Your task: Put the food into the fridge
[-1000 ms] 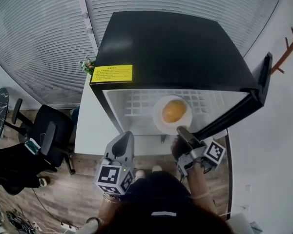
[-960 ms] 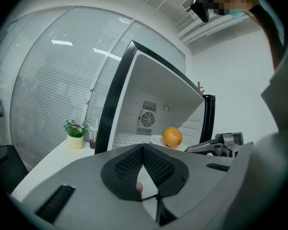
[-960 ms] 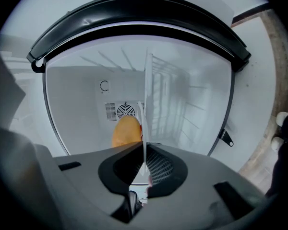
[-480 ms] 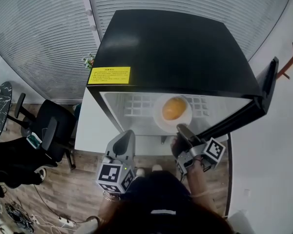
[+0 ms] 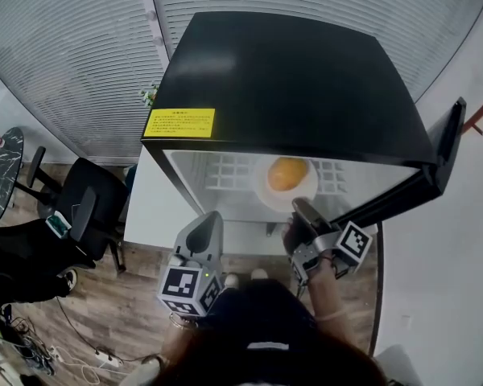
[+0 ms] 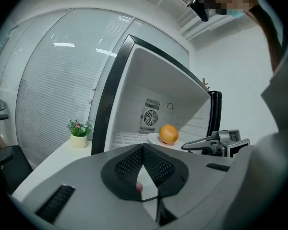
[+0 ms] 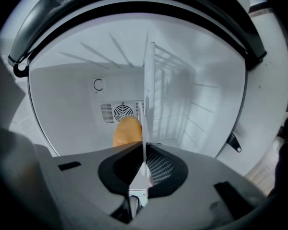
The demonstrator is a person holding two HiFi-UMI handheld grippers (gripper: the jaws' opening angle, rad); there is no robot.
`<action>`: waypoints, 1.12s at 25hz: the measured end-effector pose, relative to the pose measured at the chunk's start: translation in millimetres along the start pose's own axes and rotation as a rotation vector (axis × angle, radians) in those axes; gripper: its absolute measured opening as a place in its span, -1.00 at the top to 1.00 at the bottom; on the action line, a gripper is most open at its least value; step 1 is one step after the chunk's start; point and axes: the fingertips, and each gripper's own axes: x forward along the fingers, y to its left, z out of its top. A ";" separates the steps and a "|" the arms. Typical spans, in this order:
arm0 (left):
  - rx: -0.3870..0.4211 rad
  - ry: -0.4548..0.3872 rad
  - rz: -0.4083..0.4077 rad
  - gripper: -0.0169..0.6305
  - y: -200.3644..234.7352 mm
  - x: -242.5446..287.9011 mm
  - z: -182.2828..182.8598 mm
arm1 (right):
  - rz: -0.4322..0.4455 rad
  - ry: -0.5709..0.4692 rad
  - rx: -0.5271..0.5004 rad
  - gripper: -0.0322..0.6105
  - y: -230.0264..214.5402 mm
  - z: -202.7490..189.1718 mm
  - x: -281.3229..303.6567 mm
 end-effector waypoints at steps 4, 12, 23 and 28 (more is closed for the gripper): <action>-0.002 0.005 0.012 0.93 0.0 0.9 -2.0 | 0.007 0.004 0.003 0.83 0.5 2.7 2.4; -0.004 0.012 0.020 0.93 -1.5 1.9 -2.8 | 0.016 -0.006 0.036 0.80 1.7 7.2 8.5; -0.005 0.017 0.042 0.93 5.6 -1.2 -0.2 | 0.021 -0.016 0.058 0.80 2.3 9.2 16.5; 0.005 0.014 0.051 0.93 9.5 -1.8 -2.2 | 0.025 -0.019 0.048 0.79 2.0 9.4 16.9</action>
